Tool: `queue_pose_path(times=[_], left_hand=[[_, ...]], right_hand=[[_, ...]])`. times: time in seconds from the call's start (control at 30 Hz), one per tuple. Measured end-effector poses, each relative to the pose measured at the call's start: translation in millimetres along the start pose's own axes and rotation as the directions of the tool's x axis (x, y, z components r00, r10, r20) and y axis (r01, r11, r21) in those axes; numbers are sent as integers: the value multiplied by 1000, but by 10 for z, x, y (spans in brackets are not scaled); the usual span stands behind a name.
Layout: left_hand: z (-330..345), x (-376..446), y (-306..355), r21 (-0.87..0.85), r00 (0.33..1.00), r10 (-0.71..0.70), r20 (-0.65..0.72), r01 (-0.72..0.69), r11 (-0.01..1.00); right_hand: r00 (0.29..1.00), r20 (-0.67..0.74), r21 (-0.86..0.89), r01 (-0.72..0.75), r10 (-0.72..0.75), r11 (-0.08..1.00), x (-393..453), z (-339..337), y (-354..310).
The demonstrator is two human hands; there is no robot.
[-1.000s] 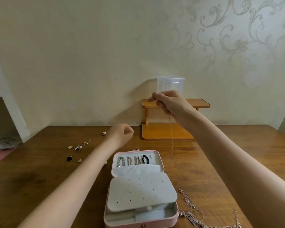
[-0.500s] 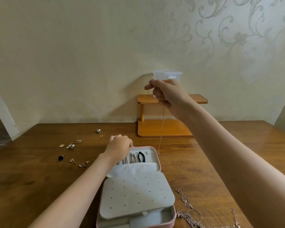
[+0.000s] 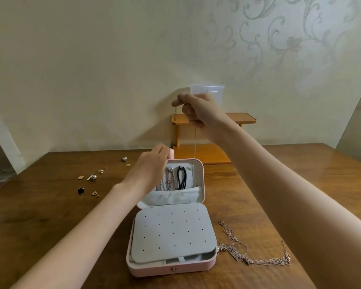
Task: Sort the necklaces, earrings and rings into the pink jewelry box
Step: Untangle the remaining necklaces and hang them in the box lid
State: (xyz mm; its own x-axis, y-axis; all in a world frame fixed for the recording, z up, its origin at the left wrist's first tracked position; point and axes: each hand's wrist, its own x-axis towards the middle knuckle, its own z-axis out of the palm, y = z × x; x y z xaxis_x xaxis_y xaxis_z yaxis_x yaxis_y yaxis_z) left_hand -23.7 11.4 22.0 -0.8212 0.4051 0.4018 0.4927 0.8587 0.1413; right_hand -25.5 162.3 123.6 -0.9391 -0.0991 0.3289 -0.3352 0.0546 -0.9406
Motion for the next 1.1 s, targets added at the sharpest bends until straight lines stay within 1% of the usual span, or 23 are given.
queue_pose_path(times=[0.17, 0.23, 0.3, 0.33, 0.4, 0.53, 0.67, 0.83, 0.97, 1.1], left_hand=[[-62, -51, 59, -76, 998, -51, -33, 48, 996], [-95, -52, 95, -114, 997, -81, -18, 79, 990], [-138, -52, 153, -143, 993, -116, 29, 119, 983], [-154, -49, 182, -132, 990, -126, 58, 133, 982], [-155, -29, 219, -45, 985, -138, 106, 143, 989], [-95, 37, 280, 104, 966, -211, 151, 197, 975], [-46, 81, 386, 152, 965, -255, 64, 243, 958], [-14, 63, 351, 167, 978, -211, 0, 208, 964], [-16, 44, 366, 160, 979, -202, -39, 206, 965], [1, 49, 382, 159, 977, -207, -47, 212, 964]], right_hand=[[1000, 6, 56, 0, -1, 998, -53, 38, 77], [1000, -2, 61, 12, -12, 998, -50, 47, 83], [1000, -1, 26, 19, -19, 999, -72, 65, 136], [1000, 1, 9, 19, -19, 1000, -98, 76, 189], [1000, -4, 32, 19, -19, 999, -161, 93, 324], [998, -70, 181, 18, -5, 983, -219, 86, 482], [996, -85, 234, 22, -2, 972, -224, 87, 489], [993, -118, 274, 52, -20, 960, -252, 21, 499], [989, -133, 218, 87, -59, 972, -342, -111, 552], [982, -167, 103, 106, -88, 989, -460, -228, 641]])
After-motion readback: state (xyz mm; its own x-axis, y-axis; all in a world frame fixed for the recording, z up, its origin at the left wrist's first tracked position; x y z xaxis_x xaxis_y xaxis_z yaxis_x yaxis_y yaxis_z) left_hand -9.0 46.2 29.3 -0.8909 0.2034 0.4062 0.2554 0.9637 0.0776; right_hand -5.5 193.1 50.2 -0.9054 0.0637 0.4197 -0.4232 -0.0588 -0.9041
